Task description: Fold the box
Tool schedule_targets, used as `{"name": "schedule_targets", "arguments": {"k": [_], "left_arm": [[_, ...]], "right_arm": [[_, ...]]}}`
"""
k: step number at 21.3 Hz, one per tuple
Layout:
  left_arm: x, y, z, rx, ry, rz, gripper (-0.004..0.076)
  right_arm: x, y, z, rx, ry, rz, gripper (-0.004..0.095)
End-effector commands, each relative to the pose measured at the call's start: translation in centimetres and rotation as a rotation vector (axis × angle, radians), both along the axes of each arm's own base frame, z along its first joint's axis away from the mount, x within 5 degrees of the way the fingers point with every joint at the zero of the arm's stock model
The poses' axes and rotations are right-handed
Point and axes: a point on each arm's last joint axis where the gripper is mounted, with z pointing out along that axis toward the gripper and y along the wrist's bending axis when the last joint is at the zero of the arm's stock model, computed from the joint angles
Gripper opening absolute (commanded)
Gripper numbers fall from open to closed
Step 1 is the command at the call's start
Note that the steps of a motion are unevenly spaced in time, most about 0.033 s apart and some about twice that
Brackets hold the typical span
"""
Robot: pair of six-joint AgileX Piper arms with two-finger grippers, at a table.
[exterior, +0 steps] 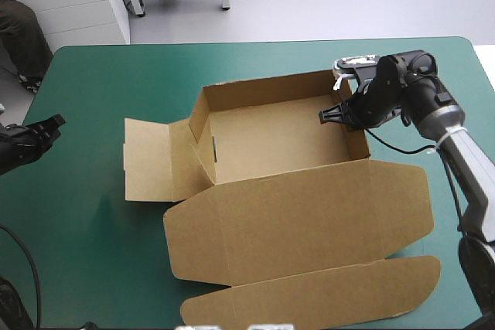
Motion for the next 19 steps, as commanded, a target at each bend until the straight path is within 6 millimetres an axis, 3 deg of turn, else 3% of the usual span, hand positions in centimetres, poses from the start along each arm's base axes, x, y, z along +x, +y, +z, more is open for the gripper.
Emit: {"name": "schedule_targets", "arguments": {"k": [1,7,9,11,12,14,19], "left_arm": [[-0.3,-0.1,2.0,0.012,-0.074,0.021,-0.001],[-0.4,-0.3,1.9,0.077,-0.069,-0.054,-0.0003],[-0.4,-0.7,1.9,0.079,-0.067,-0.104,0.0064],[-0.5,-1.0,1.8,0.113,-0.065,-0.168,0.0263],[-0.5,-1.0,1.8,0.098,-0.069,-0.151,0.044],[-0.4,-1.1,2.0,0.079,-0.084,-0.144,0.0606],[0.8,-5.4,1.9,0.059,-0.078,-0.32,0.0615]], "right_arm": [[-3.1,-0.8,6.4,0.062,-0.166,0.013,-0.0001],[-6.5,-1.4,10.1,0.125,-0.26,0.03,-0.0001],[-7.3,-1.1,10.7,0.166,-0.271,0.066,-0.0001],[-7.5,-0.7,10.9,0.217,-0.261,0.081,-0.0001],[-7.4,-0.4,11.0,0.252,-0.264,0.087,-0.0001],[-7.5,0.1,11.3,0.31,-0.276,0.11,-0.0001],[-7.2,0.6,11.8,0.381,-0.331,0.138,-0.0001]]}}
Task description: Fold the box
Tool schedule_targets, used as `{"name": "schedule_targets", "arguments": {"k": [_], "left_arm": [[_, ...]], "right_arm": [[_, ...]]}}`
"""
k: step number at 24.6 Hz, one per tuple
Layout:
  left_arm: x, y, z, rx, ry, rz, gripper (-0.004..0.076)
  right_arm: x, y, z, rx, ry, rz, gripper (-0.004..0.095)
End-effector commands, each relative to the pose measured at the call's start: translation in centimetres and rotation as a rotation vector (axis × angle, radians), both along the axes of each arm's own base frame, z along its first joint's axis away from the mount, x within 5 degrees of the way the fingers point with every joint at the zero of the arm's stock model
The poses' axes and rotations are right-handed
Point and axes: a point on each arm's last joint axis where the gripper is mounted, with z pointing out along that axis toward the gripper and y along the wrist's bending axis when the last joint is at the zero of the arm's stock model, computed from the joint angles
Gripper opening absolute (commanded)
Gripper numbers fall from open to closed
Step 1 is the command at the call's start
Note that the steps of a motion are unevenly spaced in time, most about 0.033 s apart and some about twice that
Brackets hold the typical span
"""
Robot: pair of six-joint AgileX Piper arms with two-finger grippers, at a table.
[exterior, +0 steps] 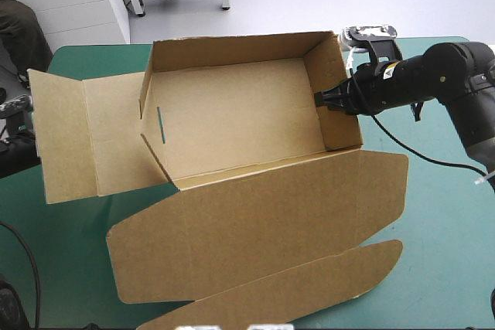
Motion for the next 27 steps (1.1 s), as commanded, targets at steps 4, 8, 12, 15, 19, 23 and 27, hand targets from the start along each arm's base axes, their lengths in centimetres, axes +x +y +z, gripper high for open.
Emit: {"name": "schedule_targets", "arguments": {"k": [4,8,12,15,19,23,27], "left_arm": [[0.8,-5.7,2.2,-0.066,-0.085,-0.183,0.0615],[0.8,-8.5,3.0,-0.128,-0.113,-0.314,0.0615],[0.5,-10.0,5.1,-0.114,-0.179,-0.482,0.0615],[0.2,-10.6,7.0,-0.175,-0.231,-0.546,0.0609],[-0.2,-11.3,9.3,-0.256,-0.298,-0.617,0.0596],[-0.8,-11.8,10.8,-0.329,-0.341,-0.691,0.0582],[-1.5,-12.7,12.1,-0.443,-0.393,-0.744,0.058]], "right_arm": [[-0.1,0.1,2.5,0.098,-0.159,-0.021,-0.0001],[1.2,0.1,1.7,0.054,-0.178,-0.028,-0.0001],[2.2,0.0,0.9,0.009,-0.175,-0.043,-0.0001],[2.6,0.1,0.6,0.004,-0.173,-0.051,-0.0001],[3.0,0.1,0.4,-0.004,-0.178,-0.057,-0.0001],[3.2,0.1,0.5,0.002,-0.193,-0.062,-0.0001],[3.5,-0.1,0.2,-0.019,-0.185,-0.081,-0.0001]]}}
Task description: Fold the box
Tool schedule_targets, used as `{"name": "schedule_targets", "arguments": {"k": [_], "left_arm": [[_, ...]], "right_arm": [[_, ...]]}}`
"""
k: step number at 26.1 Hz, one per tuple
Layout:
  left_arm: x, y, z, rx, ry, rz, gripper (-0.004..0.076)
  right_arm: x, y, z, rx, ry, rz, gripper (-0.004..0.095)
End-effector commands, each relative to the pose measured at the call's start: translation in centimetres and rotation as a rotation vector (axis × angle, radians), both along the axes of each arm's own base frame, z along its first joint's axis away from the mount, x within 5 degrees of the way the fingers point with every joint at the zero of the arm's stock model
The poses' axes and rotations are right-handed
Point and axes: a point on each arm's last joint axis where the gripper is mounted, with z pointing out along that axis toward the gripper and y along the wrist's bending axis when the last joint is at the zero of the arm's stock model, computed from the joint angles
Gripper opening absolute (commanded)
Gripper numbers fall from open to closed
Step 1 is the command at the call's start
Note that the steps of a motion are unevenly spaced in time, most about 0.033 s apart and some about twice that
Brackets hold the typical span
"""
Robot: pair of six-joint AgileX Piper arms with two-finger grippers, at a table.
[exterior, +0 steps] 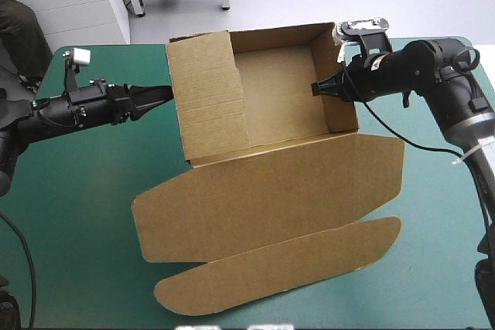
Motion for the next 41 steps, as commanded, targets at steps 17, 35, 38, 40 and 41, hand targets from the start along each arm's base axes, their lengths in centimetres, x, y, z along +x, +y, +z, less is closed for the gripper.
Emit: {"name": "schedule_targets", "arguments": {"k": [17,35,38,40,41], "left_arm": [[-3.6,-1.9,4.3,-0.104,-0.116,-0.111,0.058],[-3.1,-4.1,2.0,0.185,0.088,0.133,0.058],[-3.6,-5.1,2.1,0.234,0.077,0.178,0.058],[-3.7,-5.6,2.0,0.259,0.08,0.213,0.058],[-3.7,-5.7,1.9,0.262,0.091,0.23,0.058]], "right_arm": [[-0.5,-0.7,2.3,0.027,-0.1,-0.074,0.0],[-1.6,3.0,3.0,-0.026,-0.221,-0.102,0.0],[-1.6,3.0,3.0,-0.02,-0.217,-0.107,0.0],[-1.6,3.0,3.0,-0.02,-0.217,-0.107,0.0],[-1.6,3.0,3.0,-0.019,-0.22,-0.107,0.0]]}}
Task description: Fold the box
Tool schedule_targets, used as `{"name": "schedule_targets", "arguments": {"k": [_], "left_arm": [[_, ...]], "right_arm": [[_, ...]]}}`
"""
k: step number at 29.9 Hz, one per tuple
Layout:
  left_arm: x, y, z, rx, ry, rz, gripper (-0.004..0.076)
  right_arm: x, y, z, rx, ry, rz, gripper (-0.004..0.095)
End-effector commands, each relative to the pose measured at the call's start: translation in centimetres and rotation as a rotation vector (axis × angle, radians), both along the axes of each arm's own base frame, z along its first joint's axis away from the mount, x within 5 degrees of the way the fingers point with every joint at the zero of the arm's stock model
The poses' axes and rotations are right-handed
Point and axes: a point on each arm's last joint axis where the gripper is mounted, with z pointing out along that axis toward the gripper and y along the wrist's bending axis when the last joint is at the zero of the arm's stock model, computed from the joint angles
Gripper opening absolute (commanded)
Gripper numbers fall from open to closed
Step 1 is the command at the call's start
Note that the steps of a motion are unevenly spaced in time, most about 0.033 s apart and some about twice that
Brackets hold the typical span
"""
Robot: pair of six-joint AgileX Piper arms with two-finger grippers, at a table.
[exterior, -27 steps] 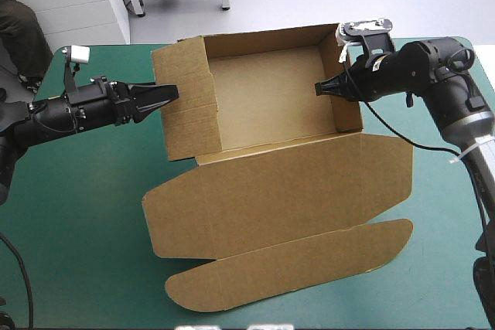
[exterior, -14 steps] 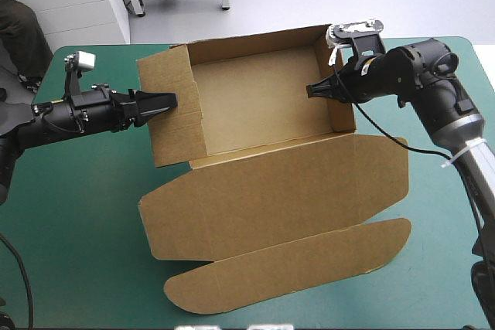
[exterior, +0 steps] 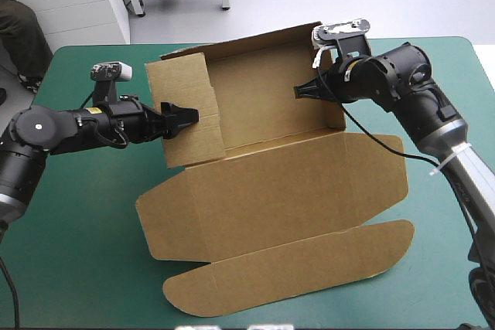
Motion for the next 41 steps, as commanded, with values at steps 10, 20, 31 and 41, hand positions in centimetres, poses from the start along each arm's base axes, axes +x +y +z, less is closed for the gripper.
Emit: {"name": "schedule_targets", "arguments": {"k": [10,20,31,41], "left_arm": [[-0.5,-2.2,1.8,0.033,-0.122,0.15,0.058],[0.8,-2.2,1.2,0.039,-0.127,0.2,0.0571],[1.3,-1.9,1.6,0.073,-0.207,0.226,0.0114],[1.2,-1.9,2.0,0.15,-0.195,0.187,-0.001]], "right_arm": [[-2.5,2.0,3.8,0.007,-0.235,-0.029,0.0002],[-2.7,2.3,3.7,0.022,-0.224,-0.038,0.0],[-2.7,2.2,3.7,0.021,-0.223,-0.039,0.0],[-3.0,1.7,3.1,0.002,-0.143,-0.098,0.0]]}}
